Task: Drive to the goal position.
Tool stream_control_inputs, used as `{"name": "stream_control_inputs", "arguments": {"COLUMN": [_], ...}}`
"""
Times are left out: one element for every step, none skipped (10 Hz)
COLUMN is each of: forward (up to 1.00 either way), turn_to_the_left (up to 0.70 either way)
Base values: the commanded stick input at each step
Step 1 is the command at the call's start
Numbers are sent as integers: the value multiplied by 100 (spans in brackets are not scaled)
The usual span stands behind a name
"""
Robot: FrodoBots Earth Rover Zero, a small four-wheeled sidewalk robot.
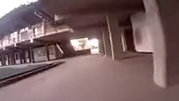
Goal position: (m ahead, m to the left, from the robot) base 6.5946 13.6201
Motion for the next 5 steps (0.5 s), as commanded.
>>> {"name": "stream_control_inputs", "arguments": {"forward": [85, 85, 85, 85, 85], "turn_to_the_left": [0, 0, 0, 0, 0]}}
